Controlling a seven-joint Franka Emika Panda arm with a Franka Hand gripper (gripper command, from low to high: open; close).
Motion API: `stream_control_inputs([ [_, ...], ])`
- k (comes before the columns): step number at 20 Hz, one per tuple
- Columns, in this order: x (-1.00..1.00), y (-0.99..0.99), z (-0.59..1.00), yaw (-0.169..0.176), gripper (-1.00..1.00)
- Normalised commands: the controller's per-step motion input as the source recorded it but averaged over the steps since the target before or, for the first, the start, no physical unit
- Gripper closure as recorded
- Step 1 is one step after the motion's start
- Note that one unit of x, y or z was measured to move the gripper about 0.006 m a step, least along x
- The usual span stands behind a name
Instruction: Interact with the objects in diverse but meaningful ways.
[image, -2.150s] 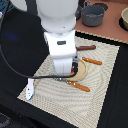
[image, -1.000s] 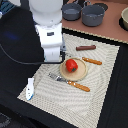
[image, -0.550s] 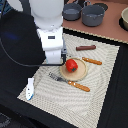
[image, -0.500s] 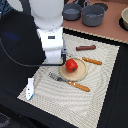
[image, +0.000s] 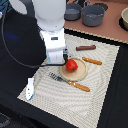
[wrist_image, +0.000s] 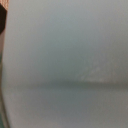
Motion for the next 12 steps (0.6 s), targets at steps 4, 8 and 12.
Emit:
stream_control_inputs([
  [4,-0.39,0.15,0.10,0.020,-1.00],
  [8,-0.34,0.14,0.78,0.032,-1.00],
  [12,-0.36,0.10,0.89,0.025,-1.00],
])
